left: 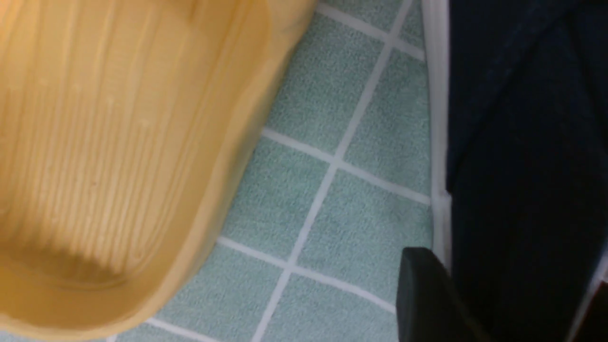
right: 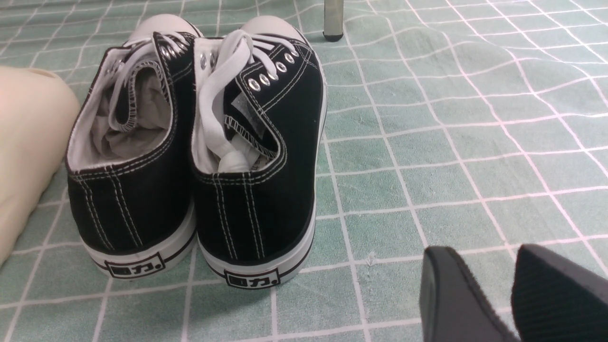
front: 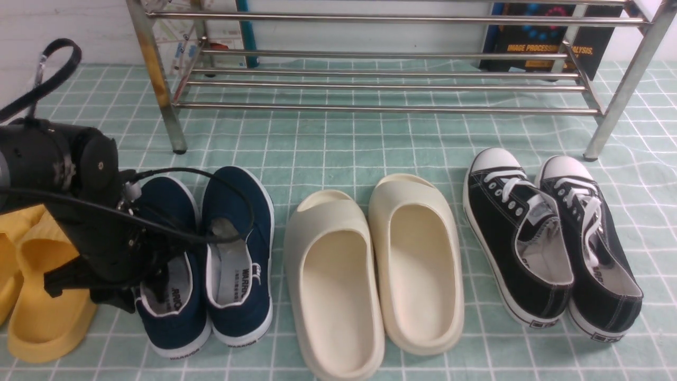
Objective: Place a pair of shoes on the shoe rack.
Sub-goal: Use the left arm to grab the shoe closest to it, then use the left arm to put a shoe into the shoe rack
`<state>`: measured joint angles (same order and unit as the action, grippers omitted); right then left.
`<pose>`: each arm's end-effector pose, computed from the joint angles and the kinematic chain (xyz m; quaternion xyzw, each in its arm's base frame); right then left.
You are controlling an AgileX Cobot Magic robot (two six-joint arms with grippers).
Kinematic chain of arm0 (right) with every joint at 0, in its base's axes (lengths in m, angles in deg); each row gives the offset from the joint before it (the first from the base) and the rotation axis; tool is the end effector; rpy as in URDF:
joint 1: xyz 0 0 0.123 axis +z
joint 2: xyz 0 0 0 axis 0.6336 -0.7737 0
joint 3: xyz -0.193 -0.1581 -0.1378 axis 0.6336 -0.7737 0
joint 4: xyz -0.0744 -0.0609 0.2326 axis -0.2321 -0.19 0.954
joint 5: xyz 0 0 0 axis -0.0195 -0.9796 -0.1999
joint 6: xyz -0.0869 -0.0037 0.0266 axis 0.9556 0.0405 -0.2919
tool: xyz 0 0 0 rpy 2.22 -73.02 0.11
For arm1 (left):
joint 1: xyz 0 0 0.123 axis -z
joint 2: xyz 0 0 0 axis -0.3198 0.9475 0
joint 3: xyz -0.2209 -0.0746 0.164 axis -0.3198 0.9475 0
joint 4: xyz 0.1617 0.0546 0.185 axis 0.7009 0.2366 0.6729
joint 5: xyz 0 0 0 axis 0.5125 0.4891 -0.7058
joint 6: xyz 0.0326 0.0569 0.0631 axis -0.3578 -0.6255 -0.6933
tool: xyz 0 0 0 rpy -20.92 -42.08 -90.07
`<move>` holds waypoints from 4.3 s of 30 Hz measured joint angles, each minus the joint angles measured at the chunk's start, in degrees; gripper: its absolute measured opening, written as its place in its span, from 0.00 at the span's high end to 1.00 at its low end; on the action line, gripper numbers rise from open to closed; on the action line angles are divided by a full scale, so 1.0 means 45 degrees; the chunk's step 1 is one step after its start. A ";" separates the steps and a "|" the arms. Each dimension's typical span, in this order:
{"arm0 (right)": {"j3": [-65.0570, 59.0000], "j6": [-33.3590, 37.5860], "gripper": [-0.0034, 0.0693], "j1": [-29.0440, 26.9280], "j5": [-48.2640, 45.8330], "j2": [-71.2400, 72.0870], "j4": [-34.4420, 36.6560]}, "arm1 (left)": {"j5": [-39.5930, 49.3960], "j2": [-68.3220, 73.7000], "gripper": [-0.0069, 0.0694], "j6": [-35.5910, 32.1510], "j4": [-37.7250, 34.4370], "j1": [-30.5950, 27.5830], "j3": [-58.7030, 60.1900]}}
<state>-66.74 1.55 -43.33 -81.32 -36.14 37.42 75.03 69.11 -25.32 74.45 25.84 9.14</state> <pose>0.0519 -0.0063 0.1738 0.0771 0.8012 -0.0023 0.5934 0.2982 -0.0355 0.1800 -0.1990 0.9767 -0.0144 0.0789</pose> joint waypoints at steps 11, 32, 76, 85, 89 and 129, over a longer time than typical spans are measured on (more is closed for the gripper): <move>0.0000 0.0000 0.62 0.0000 0.0000 0.0000 0.0000 | 0.0376 -0.1634 0.89 -0.1125 -0.0260 0.0000 -0.0085; 0.0000 0.0000 0.62 0.0000 0.0000 0.0000 0.0000 | 0.3398 -0.0130 0.89 -0.4914 -0.3391 0.0000 -0.6940; 0.0000 0.0000 0.62 0.0000 0.0000 0.0000 0.0000 | 0.3628 0.8658 0.81 -0.4344 -0.1356 0.0001 -1.8195; 0.0000 0.0000 0.62 0.0000 0.0000 0.0000 0.0000 | 0.3219 0.8550 0.58 -0.4344 -0.1366 0.0001 -1.8327; 0.0000 0.0000 0.62 0.0000 0.0000 0.0000 0.0000 | 0.3439 0.8407 0.53 -0.4344 -0.1346 0.0001 -1.8427; 0.0000 0.0000 0.62 0.0000 0.0000 0.0000 0.0000 | 0.2551 0.5546 0.93 -0.5484 -0.1662 0.0897 -1.1644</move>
<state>-66.74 1.55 -43.33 -81.32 -36.14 37.42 86.51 94.07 -50.00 66.97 29.87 -43.26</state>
